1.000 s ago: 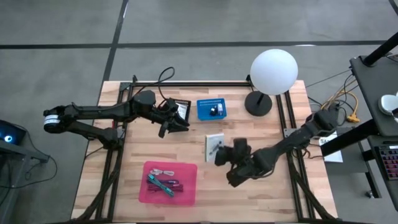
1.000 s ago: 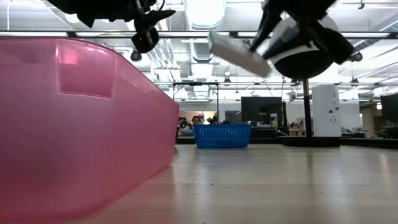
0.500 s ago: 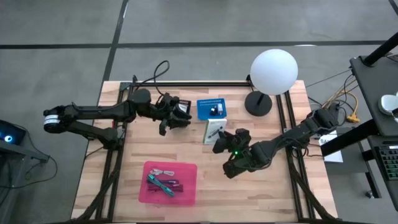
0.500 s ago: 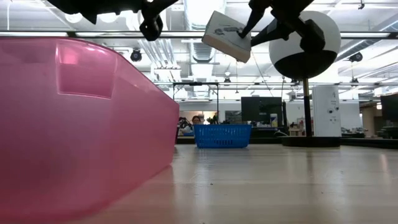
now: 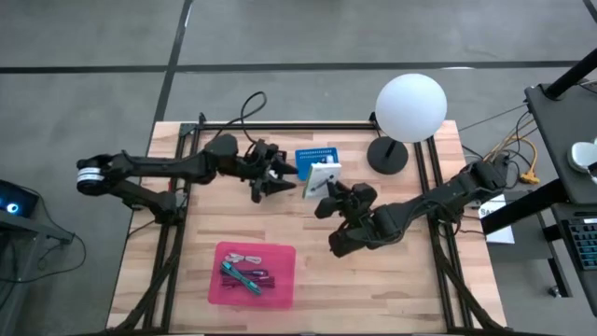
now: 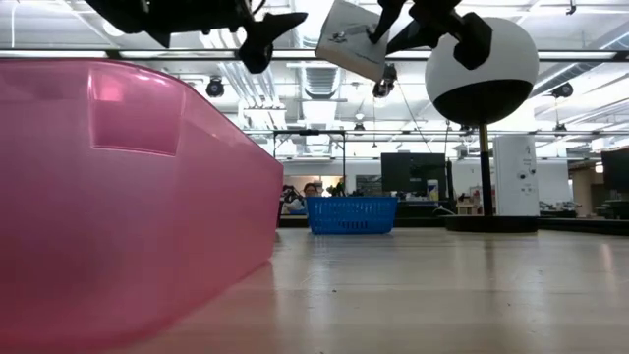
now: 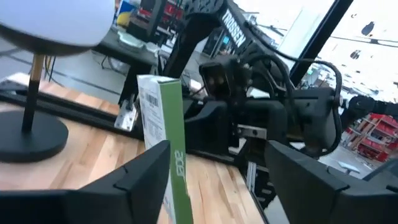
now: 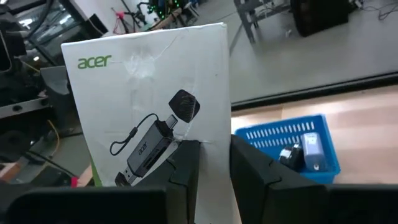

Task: Pick and place items into bin
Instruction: Put the white card reader box into the black basket

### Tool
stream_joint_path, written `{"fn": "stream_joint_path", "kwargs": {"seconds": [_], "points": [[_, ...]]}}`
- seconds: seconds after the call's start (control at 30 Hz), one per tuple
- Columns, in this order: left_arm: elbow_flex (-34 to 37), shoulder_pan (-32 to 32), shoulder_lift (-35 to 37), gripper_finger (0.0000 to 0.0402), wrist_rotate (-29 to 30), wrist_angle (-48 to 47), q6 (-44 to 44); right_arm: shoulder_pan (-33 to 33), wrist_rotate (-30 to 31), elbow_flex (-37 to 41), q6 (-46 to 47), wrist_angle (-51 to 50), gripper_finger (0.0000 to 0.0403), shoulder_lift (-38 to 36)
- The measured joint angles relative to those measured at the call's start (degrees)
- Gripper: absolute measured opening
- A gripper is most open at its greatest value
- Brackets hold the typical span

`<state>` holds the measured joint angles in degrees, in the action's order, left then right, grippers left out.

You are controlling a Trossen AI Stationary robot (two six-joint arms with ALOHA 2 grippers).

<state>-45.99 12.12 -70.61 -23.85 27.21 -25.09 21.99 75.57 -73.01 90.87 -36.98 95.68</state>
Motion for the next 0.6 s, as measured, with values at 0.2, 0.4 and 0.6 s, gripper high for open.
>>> {"fn": "stream_joint_path", "kwargs": {"seconds": [0.2,0.4,0.6], "points": [[-1.72,0.02,-4.18,0.0260,0.39,0.90,-0.01,-0.69,2.51,-0.96,-3.85,0.12,0.0063,0.00],[-3.21,0.04,-8.07,0.0260,2.08,0.91,-0.05,-0.96,2.90,-1.77,-6.03,0.11,0.0063,0.00],[-6.33,0.04,-11.55,0.0259,3.97,1.21,-0.07,-1.00,2.89,-1.77,-6.15,0.07,0.0063,0.00]]}}
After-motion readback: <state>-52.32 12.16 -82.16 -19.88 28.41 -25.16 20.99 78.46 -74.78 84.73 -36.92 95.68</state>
